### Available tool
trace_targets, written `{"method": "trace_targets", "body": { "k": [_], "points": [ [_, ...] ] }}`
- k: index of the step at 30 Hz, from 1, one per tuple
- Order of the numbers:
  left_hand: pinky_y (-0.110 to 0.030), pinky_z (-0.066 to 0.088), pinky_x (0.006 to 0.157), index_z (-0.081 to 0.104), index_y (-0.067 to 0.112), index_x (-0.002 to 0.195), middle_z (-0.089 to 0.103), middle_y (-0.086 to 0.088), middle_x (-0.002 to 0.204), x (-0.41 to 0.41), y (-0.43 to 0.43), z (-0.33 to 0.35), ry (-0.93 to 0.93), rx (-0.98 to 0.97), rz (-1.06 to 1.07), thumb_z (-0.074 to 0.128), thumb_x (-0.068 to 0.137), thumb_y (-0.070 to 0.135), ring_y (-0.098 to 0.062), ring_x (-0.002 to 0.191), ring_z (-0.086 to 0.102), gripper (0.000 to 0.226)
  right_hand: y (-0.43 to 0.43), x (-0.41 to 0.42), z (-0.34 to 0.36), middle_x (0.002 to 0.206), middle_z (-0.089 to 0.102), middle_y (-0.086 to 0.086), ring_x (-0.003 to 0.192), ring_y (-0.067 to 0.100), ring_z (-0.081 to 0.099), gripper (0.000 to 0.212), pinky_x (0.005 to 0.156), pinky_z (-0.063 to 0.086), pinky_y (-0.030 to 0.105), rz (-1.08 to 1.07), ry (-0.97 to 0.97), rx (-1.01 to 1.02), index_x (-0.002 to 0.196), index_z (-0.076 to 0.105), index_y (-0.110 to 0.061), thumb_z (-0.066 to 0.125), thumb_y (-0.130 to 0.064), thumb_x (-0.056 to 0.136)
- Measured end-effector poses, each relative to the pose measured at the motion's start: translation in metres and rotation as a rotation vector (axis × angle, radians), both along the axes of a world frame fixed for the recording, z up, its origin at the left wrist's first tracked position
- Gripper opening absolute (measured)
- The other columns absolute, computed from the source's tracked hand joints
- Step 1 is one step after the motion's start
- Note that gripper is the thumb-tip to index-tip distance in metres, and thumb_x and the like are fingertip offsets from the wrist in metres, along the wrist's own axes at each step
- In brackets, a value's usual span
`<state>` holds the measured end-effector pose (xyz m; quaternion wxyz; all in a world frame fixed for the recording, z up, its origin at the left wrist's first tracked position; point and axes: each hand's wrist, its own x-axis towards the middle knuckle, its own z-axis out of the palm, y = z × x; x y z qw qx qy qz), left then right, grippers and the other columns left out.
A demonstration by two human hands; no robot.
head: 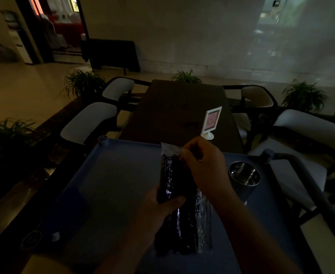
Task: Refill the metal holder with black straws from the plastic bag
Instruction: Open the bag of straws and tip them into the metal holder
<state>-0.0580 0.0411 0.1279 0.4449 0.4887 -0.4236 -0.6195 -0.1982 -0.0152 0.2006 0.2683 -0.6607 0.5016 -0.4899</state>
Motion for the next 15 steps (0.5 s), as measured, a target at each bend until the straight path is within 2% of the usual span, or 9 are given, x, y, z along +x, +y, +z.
{"method": "trace_targets", "body": {
  "k": [5,8,10,12,15],
  "points": [
    [-0.04,0.058,0.083,0.067,0.02,0.112,0.077,-0.002,0.105,-0.005,-0.001,-0.001,0.008,-0.009,-0.018,0.086,0.065,0.027,-0.022,0.096,0.073,0.052,-0.003,-0.012,0.006,0.074,0.069,-0.006,0.066,0.002,0.067,0.013,0.056,0.05,0.011,0.001,-0.043,0.034,0.084,0.059,-0.03,0.062,-0.02,0.091],
    [-0.034,0.06,0.077,0.066,0.018,0.111,0.077,-0.002,0.102,-0.008,0.0,0.0,0.034,-0.006,-0.026,0.085,0.065,0.026,-0.021,0.093,0.074,0.05,-0.004,-0.018,0.008,0.077,0.07,-0.004,0.067,0.002,0.068,0.01,0.057,0.051,0.016,-0.01,-0.066,0.059,0.086,0.06,-0.028,0.062,-0.02,0.092],
    [-0.036,0.059,0.079,0.066,0.017,0.111,0.077,-0.003,0.103,-0.009,-0.001,0.0,0.051,0.009,-0.039,0.084,0.064,0.026,-0.022,0.094,0.074,0.051,-0.006,-0.021,0.009,0.076,0.071,-0.004,0.068,0.003,0.068,0.011,0.06,0.054,0.019,-0.027,-0.06,0.045,0.085,0.06,-0.029,0.062,-0.019,0.092],
    [-0.039,0.058,0.082,0.069,0.022,0.108,0.077,-0.004,0.104,-0.009,-0.001,-0.001,0.06,0.004,-0.058,0.085,0.064,0.028,-0.023,0.096,0.073,0.047,-0.009,-0.023,0.009,0.074,0.07,-0.006,0.067,0.001,0.068,0.013,0.059,0.054,0.016,-0.038,-0.056,0.024,0.084,0.06,-0.029,0.063,-0.018,0.091],
    [-0.036,0.059,0.078,0.072,0.029,0.1,0.077,-0.001,0.104,-0.01,-0.003,-0.002,0.055,0.003,-0.06,0.088,0.061,0.033,-0.021,0.096,0.073,0.043,-0.017,-0.027,0.011,0.07,0.068,-0.005,0.064,-0.001,0.066,0.018,0.057,0.05,0.009,-0.041,-0.03,-0.016,0.08,0.059,-0.03,0.063,-0.017,0.092]
  ]
}}
